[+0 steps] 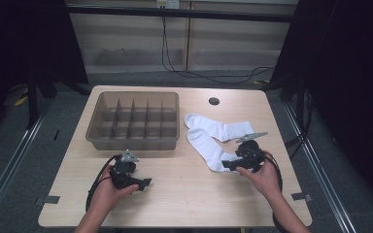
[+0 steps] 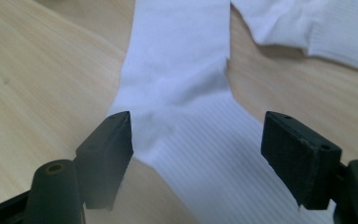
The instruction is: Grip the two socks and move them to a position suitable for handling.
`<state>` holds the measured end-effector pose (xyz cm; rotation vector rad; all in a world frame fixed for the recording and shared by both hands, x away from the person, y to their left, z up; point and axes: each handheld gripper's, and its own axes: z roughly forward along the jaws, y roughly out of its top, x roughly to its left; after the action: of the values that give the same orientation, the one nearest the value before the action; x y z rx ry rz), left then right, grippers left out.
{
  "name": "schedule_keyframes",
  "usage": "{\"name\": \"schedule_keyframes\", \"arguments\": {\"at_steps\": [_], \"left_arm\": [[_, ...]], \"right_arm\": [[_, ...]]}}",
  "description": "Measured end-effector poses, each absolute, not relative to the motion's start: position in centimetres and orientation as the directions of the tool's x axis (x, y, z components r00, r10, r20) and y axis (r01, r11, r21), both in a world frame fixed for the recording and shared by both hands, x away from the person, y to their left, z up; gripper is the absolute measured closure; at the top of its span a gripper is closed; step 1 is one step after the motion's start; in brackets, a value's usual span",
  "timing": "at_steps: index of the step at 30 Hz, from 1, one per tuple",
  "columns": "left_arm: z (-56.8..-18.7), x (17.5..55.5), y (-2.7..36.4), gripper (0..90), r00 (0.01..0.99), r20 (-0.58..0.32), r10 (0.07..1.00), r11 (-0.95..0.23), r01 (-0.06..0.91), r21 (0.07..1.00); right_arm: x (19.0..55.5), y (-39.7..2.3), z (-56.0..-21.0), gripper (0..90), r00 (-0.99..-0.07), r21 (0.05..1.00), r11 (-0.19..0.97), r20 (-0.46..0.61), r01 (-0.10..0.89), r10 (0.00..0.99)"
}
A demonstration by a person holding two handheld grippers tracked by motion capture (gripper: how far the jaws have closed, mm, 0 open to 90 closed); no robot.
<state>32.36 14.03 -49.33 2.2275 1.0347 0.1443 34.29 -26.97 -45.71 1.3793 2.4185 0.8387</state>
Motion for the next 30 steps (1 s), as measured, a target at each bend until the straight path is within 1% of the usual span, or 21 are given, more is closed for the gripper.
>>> {"name": "schedule_keyframes", "arguments": {"at_steps": [3, 5, 6, 7, 11, 15, 16, 18, 19, 20, 21, 22, 24, 25, 26, 28, 30], "left_arm": [[-49.1, 32.4, 14.2, 22.6, 0.673, -0.181, 0.717, -0.457, 0.65, 0.607], [-49.0, 32.3, 14.3, 22.7, 0.676, -0.177, 0.716, -0.463, 0.648, 0.605], [-48.9, 32.2, 14.4, 23.0, 0.672, -0.174, 0.72, -0.467, 0.655, 0.594], [-48.9, 32.2, 14.4, 23.3, 0.672, -0.174, 0.72, -0.467, 0.655, 0.594], [-48.7, 32.3, 14.6, 23.5, 0.663, -0.17, 0.729, -0.463, 0.66, 0.592], [-48.5, 32.3, 14.6, 23.9, 0.659, -0.175, 0.732, -0.457, 0.665, 0.591], [-48.5, 32.3, 14.6, 24.0, 0.66, -0.176, 0.731, -0.459, 0.665, 0.589], [-48.5, 32.3, 14.6, 24.3, 0.659, -0.169, 0.733, -0.46, 0.663, 0.59], [-48.5, 32.3, 14.6, 24.5, 0.659, -0.169, 0.733, -0.46, 0.663, 0.59], [-48.5, 32.3, 14.6, 24.5, 0.658, -0.168, 0.734, -0.461, 0.665, 0.588], [-48.5, 32.2, 14.6, 24.7, 0.657, -0.165, 0.735, -0.463, 0.666, 0.585], [-48.5, 32.2, 14.6, 24.8, 0.657, -0.165, 0.735, -0.463, 0.666, 0.585], [-48.4, 32.2, 14.6, 24.8, 0.656, -0.166, 0.736, -0.462, 0.667, 0.585], [-48.4, 32.2, 14.6, 24.9, 0.655, -0.164, 0.738, -0.463, 0.667, 0.584], [-48.4, 32.2, 14.6, 25.1, 0.655, -0.164, 0.738, -0.463, 0.667, 0.584], [-48.4, 32.2, 14.6, 25.1, 0.656, -0.163, 0.737, -0.464, 0.667, 0.583], [-48.4, 32.2, 14.6, 25.1, 0.654, -0.165, 0.739, -0.461, 0.668, 0.584]], "right_arm": [[36.0, -25.9, -45.4, 27.5, -0.552, 0.564, 0.426, 0.064, 0.707, 0.831], [36.3, -25.6, -45.4, 27.6, -0.553, 0.554, 0.436, 0.053, 0.709, 0.831], [37.0, -25.2, -45.4, 29.9, -0.558, 0.538, 0.447, 0.052, 0.715, 0.828], [37.0, -25.2, -45.4, 29.9, -0.558, 0.538, 0.447, 0.052, 0.715, 0.828], [37.9, -24.5, -45.9, 34.7, -0.568, 0.517, 0.458, 0.07, 0.724, 0.82], [38.4, -24.0, -46.9, 38.3, -0.591, 0.491, 0.491, 0.062, 0.72, 0.804], [38.5, -23.7, -47.5, 40.1, -0.593, 0.472, 0.5, 0.063, 0.726, 0.802], [38.4, -23.4, -47.7, 43.1, -0.603, 0.473, 0.522, 0.025, 0.71, 0.798], [38.4, -23.4, -47.7, 43.1, -0.603, 0.473, 0.522, 0.025, 0.71, 0.798], [38.3, -23.3, -47.7, 48.1, -0.597, 0.471, 0.521, 0.016, 0.712, 0.802], [38.3, -23.3, -47.5, 61.4, -0.591, 0.458, 0.521, 0.012, 0.72, 0.806], [38.3, -23.3, -47.5, 61.4, -0.591, 0.458, 0.521, 0.012, 0.72, 0.806], [38.4, -23.3, -47.4, 68.3, -0.598, 0.45, 0.53, 0.01, 0.719, 0.801], [38.4, -23.3, -47.3, 77.2, -0.6, 0.446, 0.53, 0.018, 0.721, 0.8], [38.4, -23.3, -47.3, 77.2, -0.6, 0.446, 0.53, 0.018, 0.721, 0.8], [38.3, -23.1, -47.4, 84.3, -0.593, 0.45, 0.521, 0.022, 0.725, 0.805], [38.3, -23.1, -47.3, 84.9, -0.592, 0.45, 0.521, 0.02, 0.725, 0.806]]}}
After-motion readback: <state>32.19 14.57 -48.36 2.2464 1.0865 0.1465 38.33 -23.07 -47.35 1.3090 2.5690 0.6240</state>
